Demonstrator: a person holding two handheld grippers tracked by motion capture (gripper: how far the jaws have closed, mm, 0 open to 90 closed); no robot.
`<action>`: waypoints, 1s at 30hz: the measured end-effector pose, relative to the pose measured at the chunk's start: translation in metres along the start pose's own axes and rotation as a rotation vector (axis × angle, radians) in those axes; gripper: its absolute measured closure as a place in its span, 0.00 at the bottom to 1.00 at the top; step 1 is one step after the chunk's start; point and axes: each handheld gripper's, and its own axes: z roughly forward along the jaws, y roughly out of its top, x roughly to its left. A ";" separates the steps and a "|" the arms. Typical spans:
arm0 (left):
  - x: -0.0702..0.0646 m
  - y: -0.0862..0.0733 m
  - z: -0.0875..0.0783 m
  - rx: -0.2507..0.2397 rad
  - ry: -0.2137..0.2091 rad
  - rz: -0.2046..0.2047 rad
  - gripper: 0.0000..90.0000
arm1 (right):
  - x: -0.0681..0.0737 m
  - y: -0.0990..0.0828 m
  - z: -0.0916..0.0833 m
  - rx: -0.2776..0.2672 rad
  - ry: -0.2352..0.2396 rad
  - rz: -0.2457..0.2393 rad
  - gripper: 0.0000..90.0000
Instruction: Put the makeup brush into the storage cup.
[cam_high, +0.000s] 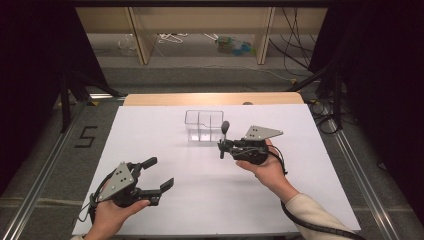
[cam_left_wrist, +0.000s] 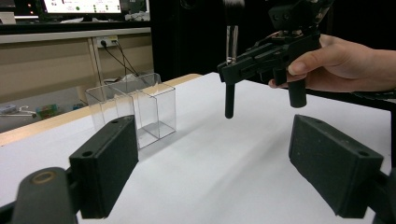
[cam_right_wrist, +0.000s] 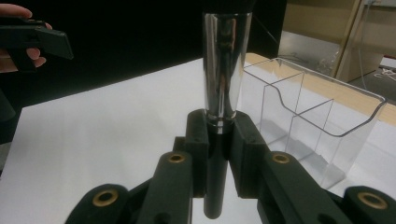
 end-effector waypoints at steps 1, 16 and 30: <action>0.000 0.000 0.000 0.000 0.000 0.000 0.17 | 0.000 0.001 0.000 0.004 0.000 -0.003 0.88; 0.000 0.000 0.001 0.001 -0.006 0.005 0.17 | -0.006 0.006 0.003 0.002 -0.022 -0.012 0.88; 0.000 0.000 0.001 0.001 -0.005 0.002 0.17 | -0.010 0.009 0.005 -0.016 -0.029 -0.017 0.88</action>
